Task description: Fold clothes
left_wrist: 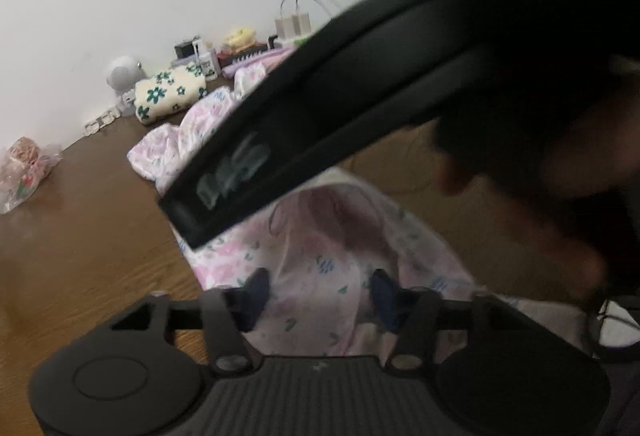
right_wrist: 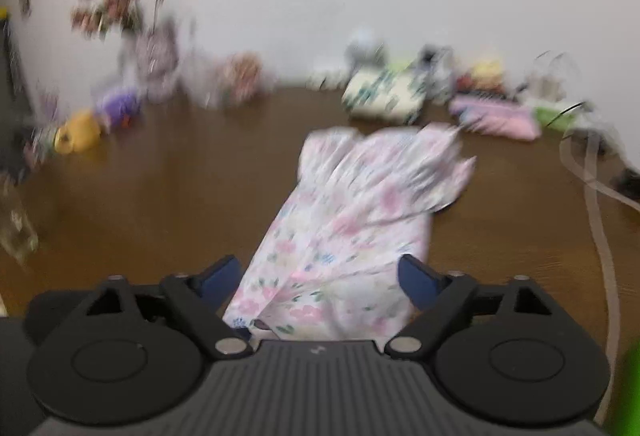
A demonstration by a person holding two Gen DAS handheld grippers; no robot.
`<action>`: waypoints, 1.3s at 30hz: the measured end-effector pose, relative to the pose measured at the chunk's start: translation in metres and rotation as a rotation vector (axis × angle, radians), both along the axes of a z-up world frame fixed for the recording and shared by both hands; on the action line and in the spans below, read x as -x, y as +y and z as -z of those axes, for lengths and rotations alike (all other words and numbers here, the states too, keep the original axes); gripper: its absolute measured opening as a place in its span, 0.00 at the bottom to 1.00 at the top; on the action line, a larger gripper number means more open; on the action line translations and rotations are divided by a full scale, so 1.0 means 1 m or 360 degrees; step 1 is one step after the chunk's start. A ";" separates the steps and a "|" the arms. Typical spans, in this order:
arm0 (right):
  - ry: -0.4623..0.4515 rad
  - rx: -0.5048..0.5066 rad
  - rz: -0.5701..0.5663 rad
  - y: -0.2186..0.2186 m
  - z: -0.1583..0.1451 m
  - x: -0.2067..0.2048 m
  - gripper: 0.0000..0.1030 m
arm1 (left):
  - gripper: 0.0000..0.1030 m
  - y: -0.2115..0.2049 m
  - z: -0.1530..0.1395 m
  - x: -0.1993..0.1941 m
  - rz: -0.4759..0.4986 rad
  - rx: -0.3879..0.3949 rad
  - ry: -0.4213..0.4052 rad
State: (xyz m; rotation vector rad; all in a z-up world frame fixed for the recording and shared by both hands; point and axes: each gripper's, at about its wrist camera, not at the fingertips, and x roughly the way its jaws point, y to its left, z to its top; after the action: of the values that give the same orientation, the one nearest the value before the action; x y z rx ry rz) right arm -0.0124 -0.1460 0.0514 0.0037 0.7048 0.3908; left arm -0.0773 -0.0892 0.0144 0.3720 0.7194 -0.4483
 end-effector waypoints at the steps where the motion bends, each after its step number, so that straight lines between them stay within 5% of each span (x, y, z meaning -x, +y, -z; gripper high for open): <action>1: 0.0037 -0.0022 0.0022 -0.004 0.005 -0.004 0.59 | 0.16 0.004 0.000 -0.001 -0.0013 0.0020 0.0006; 2: 0.0075 -0.0044 0.0044 -0.007 0.011 -0.009 0.40 | 0.04 0.010 0.000 -0.003 -0.0032 0.0061 0.0039; 3: 0.0112 -0.0066 0.0066 -0.011 0.016 -0.013 0.21 | 0.04 0.017 -0.001 -0.005 -0.0057 0.0117 0.0069; 6: 0.0197 -0.0132 0.0153 -0.025 0.029 -0.022 0.04 | 0.02 0.040 -0.002 -0.007 -0.0199 0.0199 0.0069; 10: 0.0110 -0.0210 0.0432 -0.068 0.022 0.008 0.04 | 0.02 0.075 -0.002 -0.003 -0.0393 0.0251 0.0075; 13: 0.0149 -0.0291 0.0617 -0.098 0.029 0.028 0.05 | 0.15 0.093 -0.015 -0.003 -0.0486 0.0326 0.0096; 17: 0.0060 -0.0266 0.0637 -0.105 0.013 0.043 0.13 | 0.61 0.089 -0.055 -0.012 -0.0427 0.0403 -0.0021; 18: -0.0026 -0.0238 0.0613 -0.100 0.003 0.047 0.22 | 0.74 0.083 -0.064 -0.015 -0.0360 0.0405 -0.0061; 20: -0.0169 -0.0168 0.0543 -0.087 -0.013 0.051 0.37 | 0.83 0.053 -0.065 -0.034 -0.0197 0.0324 -0.0080; 27: -0.0072 -0.0255 0.0473 -0.083 -0.008 0.025 0.38 | 0.78 -0.016 -0.032 -0.100 0.0005 0.0093 0.0146; 28: -0.0068 -0.0258 0.0486 -0.085 -0.006 0.025 0.38 | 0.74 -0.023 -0.024 -0.104 -0.0003 0.0047 0.0167; 30: -0.0055 -0.0264 0.0501 -0.090 -0.003 0.023 0.38 | 0.44 -0.028 -0.016 -0.108 -0.0011 0.0011 0.0184; 32: -0.0038 -0.0276 0.0495 -0.091 0.002 0.021 0.42 | 0.14 -0.026 -0.013 -0.110 -0.0004 0.0068 0.0226; 35: 0.0003 -0.0269 0.0465 -0.087 0.011 0.017 0.42 | 0.12 -0.007 -0.024 -0.107 -0.0094 0.0162 0.0159; 39: 0.0061 -0.0228 0.0401 -0.072 0.024 0.012 0.42 | 0.12 0.064 -0.042 -0.099 -0.0445 0.0597 0.0077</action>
State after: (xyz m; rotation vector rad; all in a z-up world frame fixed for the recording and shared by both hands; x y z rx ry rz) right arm -0.0243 -0.2182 0.0272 0.2341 0.7029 0.1994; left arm 0.0219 -0.0252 0.0567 -0.0925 0.7048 -0.3181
